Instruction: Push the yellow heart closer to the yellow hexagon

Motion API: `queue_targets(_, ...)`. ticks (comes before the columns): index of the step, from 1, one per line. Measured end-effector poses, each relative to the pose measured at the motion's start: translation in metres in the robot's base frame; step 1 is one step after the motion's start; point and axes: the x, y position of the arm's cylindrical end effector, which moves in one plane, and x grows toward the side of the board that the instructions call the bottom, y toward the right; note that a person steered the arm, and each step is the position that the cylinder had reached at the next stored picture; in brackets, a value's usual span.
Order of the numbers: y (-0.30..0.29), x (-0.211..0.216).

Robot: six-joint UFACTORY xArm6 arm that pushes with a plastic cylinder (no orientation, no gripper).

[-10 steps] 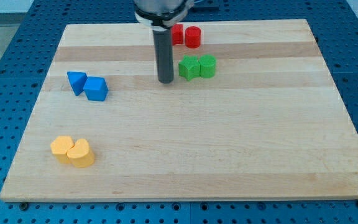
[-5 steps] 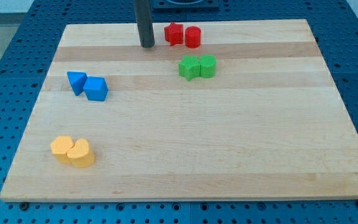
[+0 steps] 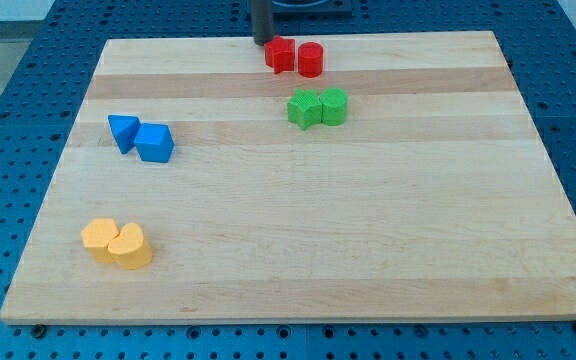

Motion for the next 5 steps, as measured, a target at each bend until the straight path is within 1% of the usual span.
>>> queue_targets(1, 0.004, 0.004)
queue_targets(3, 0.003, 0.043)
queue_targets(4, 0.003, 0.052)
queue_targets(5, 0.011, 0.051)
